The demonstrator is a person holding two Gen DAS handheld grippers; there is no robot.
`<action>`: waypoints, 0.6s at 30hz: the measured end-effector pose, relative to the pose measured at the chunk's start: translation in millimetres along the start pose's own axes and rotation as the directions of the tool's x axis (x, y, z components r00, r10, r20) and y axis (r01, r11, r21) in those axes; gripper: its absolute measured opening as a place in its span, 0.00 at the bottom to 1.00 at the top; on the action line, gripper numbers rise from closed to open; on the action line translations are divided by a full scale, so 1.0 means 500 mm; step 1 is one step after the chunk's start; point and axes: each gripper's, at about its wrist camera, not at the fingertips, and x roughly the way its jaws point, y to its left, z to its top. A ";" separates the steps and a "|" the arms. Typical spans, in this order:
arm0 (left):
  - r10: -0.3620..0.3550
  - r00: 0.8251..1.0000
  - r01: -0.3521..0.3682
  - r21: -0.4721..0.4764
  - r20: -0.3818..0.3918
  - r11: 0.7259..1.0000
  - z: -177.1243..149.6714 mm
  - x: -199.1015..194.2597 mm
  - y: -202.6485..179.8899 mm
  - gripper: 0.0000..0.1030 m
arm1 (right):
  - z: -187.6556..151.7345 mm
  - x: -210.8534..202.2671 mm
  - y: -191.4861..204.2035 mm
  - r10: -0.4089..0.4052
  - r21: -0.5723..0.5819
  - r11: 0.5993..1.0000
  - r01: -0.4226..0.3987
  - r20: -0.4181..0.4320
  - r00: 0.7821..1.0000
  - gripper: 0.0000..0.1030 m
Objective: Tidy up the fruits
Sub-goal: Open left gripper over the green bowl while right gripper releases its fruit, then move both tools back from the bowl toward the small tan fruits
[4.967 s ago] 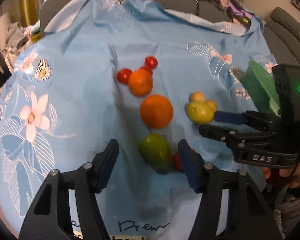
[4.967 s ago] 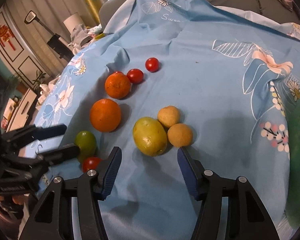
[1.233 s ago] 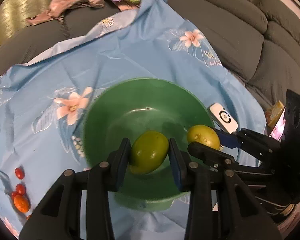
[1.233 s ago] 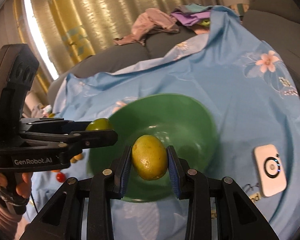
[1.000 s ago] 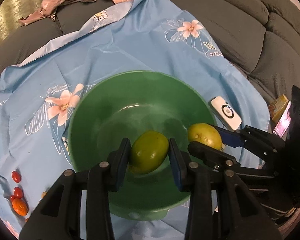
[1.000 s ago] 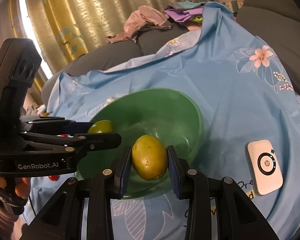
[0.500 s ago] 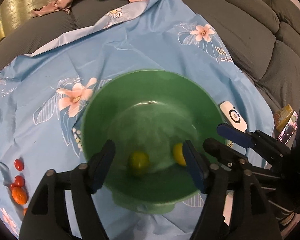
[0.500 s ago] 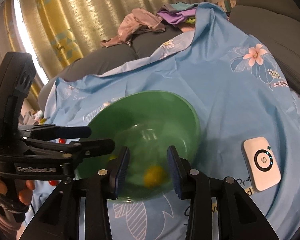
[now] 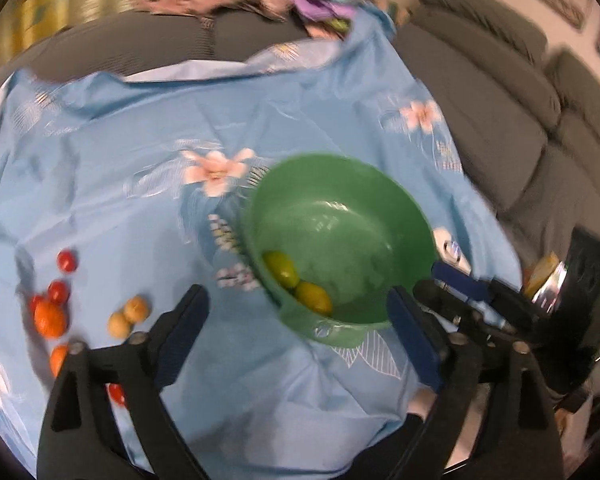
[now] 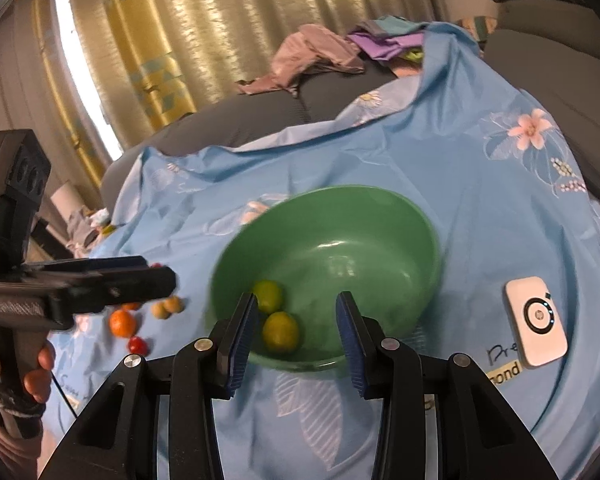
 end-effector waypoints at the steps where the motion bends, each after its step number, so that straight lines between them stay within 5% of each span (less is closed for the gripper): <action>1: -0.010 1.000 0.011 -0.038 0.025 0.999 -0.006 -0.020 0.016 1.00 | -0.001 -0.002 0.009 0.008 -0.011 1.000 -0.008 -0.002 1.000 0.40; 10: -0.039 0.974 0.078 -0.170 0.225 0.982 -0.074 -0.190 0.099 0.99 | -0.018 -0.009 0.117 0.081 -0.115 0.990 -0.084 -0.033 0.996 0.40; 18: -0.032 0.902 0.147 -0.237 0.431 0.960 -0.110 -0.336 0.151 0.99 | -0.027 -0.014 0.207 0.117 -0.208 0.970 -0.127 -0.063 0.991 0.40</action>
